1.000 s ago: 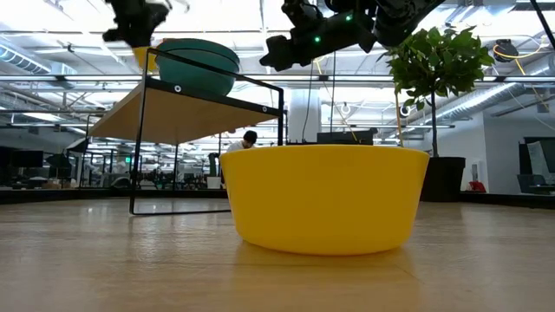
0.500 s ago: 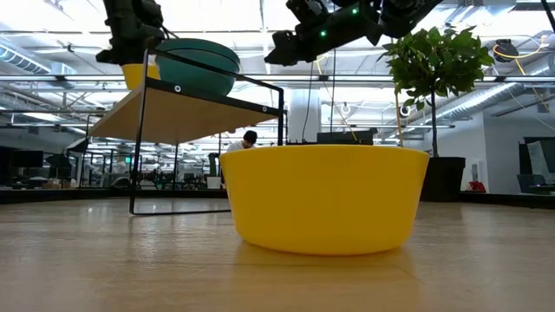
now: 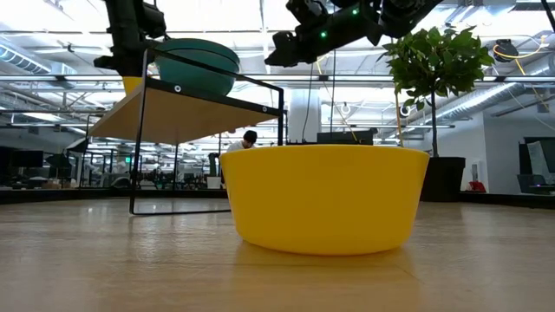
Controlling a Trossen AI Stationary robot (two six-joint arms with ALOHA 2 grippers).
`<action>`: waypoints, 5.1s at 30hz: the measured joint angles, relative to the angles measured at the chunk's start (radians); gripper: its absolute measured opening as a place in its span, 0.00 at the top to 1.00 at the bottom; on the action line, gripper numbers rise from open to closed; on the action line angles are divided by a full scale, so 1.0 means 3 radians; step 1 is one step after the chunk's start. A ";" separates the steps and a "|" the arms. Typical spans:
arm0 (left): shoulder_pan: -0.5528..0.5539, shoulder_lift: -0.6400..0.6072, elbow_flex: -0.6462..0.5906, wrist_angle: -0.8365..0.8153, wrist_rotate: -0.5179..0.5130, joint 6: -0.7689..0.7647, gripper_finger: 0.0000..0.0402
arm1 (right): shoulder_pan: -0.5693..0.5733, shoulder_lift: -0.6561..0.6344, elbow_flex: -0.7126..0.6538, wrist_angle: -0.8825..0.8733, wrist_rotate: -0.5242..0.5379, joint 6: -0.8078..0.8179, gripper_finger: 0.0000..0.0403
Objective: Pick & Place Mini bowls
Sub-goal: Stack the right yellow bowl on the yellow bowl on the shelf, then stack the green patterned bowl on the green patterned bowls on the shelf
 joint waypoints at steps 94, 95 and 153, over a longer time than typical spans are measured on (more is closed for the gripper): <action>-0.1261 -0.1506 -0.0547 0.1374 0.0466 0.0128 0.88 | 0.0599 -0.0989 -0.0002 -0.1562 0.0000 0.0252 0.64; -0.1371 -0.1594 -0.0578 0.1437 0.0543 0.0130 0.89 | 0.0682 -0.1067 -0.0002 -0.1689 0.0000 0.0309 0.64; -0.6400 -0.1694 -0.3337 0.5597 -0.2509 0.1119 0.74 | 0.1149 0.0203 0.0000 -0.3895 -0.0693 0.3841 0.64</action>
